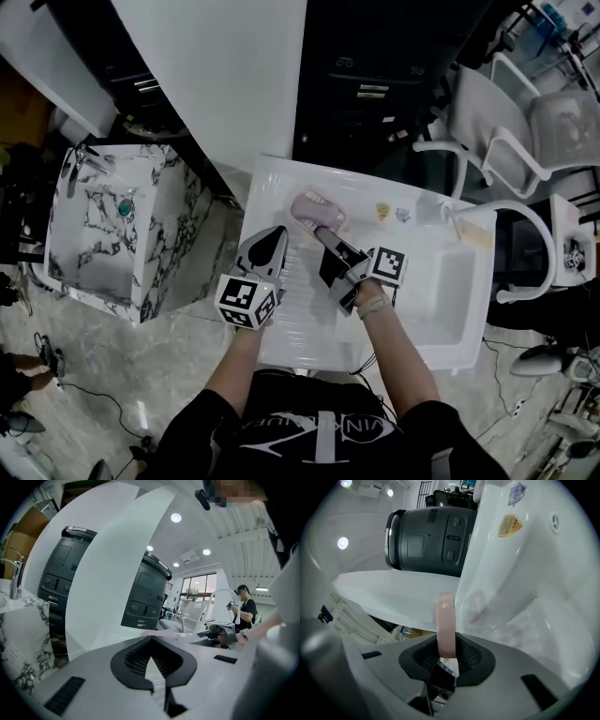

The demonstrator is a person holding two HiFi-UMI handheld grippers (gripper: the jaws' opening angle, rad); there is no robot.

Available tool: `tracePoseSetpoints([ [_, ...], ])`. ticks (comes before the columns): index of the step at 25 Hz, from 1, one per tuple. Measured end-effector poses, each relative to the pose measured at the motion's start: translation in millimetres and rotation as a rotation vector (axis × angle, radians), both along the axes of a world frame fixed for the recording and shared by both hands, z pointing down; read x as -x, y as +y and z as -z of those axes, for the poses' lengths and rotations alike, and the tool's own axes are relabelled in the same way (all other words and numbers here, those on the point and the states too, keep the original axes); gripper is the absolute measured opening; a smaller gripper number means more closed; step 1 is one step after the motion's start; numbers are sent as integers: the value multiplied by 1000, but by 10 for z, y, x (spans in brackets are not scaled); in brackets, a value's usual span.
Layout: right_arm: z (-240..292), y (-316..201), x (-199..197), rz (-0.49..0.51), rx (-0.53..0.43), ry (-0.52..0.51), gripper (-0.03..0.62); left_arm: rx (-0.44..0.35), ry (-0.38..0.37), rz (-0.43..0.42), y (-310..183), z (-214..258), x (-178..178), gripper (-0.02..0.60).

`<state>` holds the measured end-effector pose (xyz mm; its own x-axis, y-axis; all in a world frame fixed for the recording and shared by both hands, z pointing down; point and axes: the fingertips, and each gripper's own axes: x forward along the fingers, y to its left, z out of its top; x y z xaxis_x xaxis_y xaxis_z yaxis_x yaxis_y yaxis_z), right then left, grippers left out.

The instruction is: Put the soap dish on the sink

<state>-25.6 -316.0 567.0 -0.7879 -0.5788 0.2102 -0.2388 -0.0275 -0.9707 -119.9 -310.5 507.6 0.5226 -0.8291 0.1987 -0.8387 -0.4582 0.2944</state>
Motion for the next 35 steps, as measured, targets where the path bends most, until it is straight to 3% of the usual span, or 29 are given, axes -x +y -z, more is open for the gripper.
tracePoseSetpoints([
  [15, -126, -186, 295, 65, 79, -28, 83, 5, 15, -35, -134, -58, -110, 15],
  [24, -187, -248, 227, 59, 125, -74, 83, 67, -14, -48, -158, -157, -217, 14],
  [35, -154, -392, 230, 156, 172, -82, 83, 115, -7, -88, -158, -257, -397, 14],
])
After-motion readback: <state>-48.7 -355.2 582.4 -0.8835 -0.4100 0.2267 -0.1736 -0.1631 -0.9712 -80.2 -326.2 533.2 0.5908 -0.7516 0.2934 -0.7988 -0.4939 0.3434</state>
